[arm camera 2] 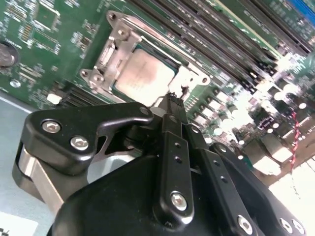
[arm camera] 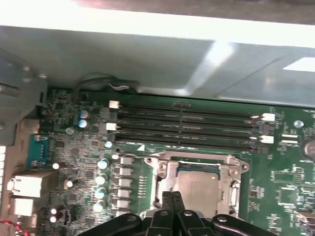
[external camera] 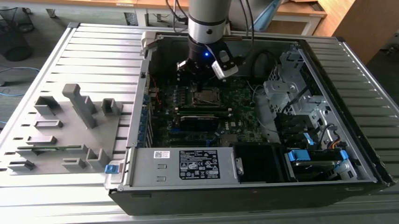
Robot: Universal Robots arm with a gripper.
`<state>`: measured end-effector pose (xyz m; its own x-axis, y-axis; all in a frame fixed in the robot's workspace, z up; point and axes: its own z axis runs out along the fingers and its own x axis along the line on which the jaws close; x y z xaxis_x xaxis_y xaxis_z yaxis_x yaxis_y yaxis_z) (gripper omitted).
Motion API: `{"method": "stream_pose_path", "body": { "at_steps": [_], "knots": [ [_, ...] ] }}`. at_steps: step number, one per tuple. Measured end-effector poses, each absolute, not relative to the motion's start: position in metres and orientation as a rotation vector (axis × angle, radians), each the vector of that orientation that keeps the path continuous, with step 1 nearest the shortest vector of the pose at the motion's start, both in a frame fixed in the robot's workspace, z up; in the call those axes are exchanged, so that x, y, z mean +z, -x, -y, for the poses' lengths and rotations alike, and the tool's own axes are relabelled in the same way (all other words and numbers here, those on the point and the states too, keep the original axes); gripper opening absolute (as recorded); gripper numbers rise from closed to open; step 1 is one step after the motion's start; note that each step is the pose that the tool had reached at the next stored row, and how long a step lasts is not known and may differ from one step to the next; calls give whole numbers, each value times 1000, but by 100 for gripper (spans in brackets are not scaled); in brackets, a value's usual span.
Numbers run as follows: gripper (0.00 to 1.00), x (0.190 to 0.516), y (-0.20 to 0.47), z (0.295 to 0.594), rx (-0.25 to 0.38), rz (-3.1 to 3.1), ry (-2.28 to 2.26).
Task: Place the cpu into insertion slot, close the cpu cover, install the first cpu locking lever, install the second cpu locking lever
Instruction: 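Close the cpu cover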
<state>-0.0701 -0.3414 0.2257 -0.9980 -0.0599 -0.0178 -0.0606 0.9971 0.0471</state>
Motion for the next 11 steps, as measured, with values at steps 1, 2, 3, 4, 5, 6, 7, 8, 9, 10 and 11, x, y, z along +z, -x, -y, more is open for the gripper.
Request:
{"method": "stream_pose_path", "body": {
  "at_steps": [1, 2, 3, 4, 5, 6, 7, 8, 9, 10, 11],
  "knots": [
    [11, 226, 68, 341, 74, -3123, 94],
    [11, 226, 66, 341, 74, -3123, 94],
    [11, 226, 64, 341, 74, -3123, 94],
    [11, 226, 62, 341, 74, -3123, 94],
    [11, 226, 59, 341, 74, -3123, 94],
    [11, 226, 57, 341, 74, -3123, 94],
    [11, 226, 55, 341, 74, -3123, 94],
    [11, 226, 53, 341, 74, -3123, 94],
    [11, 226, 51, 341, 74, -3123, 94],
    [11, 226, 49, 341, 74, -3123, 94],
    [11, 226, 48, 341, 74, -3123, 94]
  ]
}}
